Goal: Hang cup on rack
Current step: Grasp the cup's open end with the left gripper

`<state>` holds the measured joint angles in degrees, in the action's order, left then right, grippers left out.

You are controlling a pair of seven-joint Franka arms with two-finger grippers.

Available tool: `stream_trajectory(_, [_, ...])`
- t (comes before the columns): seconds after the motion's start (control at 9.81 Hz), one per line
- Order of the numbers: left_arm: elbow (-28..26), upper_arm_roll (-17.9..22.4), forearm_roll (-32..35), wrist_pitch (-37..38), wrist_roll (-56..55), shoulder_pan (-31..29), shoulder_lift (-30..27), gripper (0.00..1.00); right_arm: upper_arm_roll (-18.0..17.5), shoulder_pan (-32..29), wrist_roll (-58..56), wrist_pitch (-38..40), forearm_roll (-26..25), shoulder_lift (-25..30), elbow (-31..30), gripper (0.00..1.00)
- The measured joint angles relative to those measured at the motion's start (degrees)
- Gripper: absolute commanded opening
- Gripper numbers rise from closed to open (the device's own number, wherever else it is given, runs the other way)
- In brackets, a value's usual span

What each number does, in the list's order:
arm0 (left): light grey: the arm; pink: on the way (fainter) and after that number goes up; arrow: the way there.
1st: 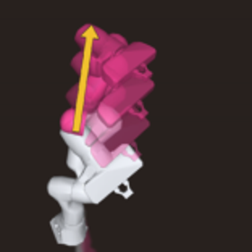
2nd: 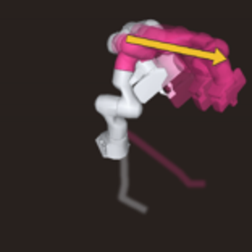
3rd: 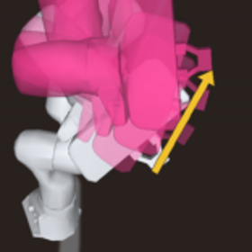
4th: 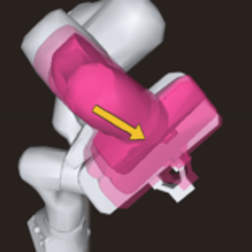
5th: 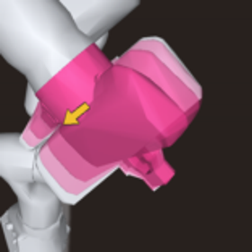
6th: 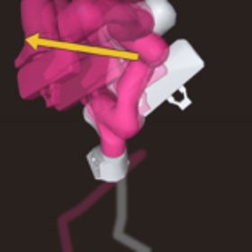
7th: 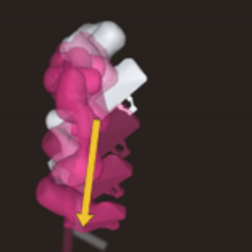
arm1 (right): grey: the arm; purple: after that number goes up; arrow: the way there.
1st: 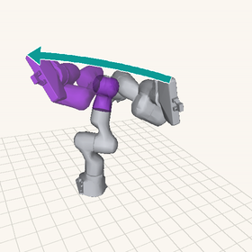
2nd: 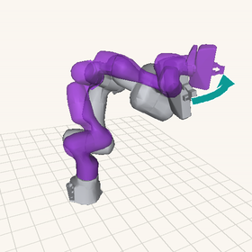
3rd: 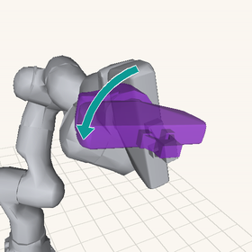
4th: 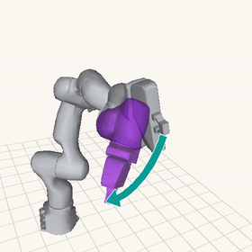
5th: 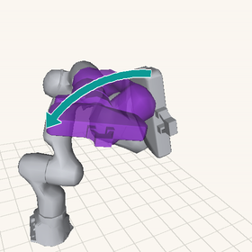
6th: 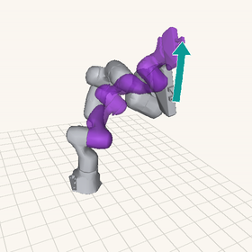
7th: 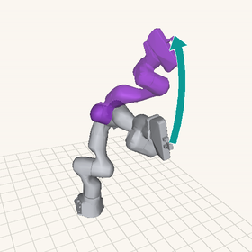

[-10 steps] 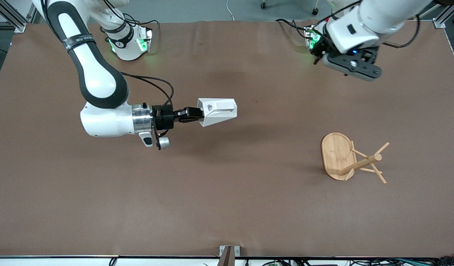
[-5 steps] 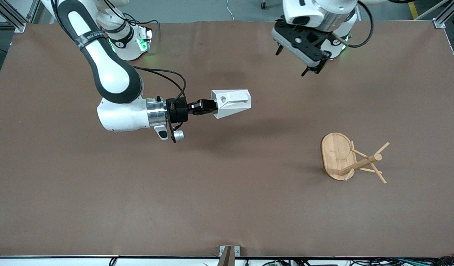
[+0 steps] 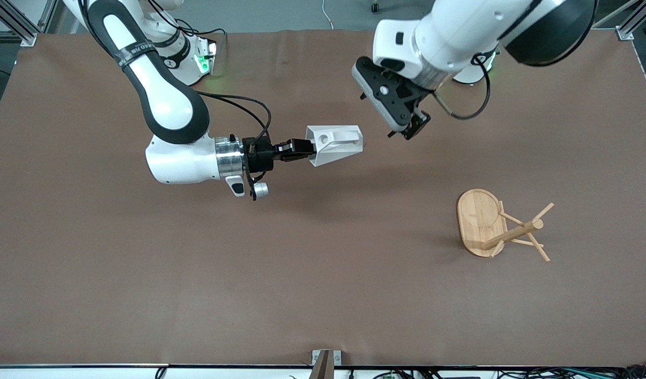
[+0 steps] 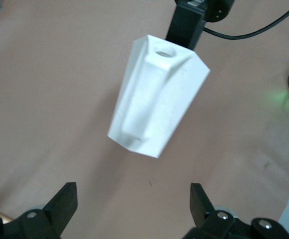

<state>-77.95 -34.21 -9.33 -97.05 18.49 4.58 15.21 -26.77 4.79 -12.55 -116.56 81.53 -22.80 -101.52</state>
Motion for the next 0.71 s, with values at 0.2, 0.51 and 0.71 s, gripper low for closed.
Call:
stream_trajectory(0.2, [0.73, -0.24, -0.75, -1.08, 1.70, 0.42, 2.02, 1.00, -0.44, 0.01, 0.00, 0.00, 0.06, 0.00, -0.01, 0.01])
stream_trajectory(0.51, [0.94, -0.47, -0.77, -3.73, 4.84, 1.80, 2.26, 1.00, -0.60, 0.01, 0.00, -0.01, 0.20, 0.00, -0.02, 0.01])
stream_trajectory(0.71, [0.90, -0.46, -0.06, -3.94, 5.40, 2.87, 3.53, 1.00, -0.60, 0.01, 0.00, -0.05, 0.25, 0.00, -0.03, 0.01])
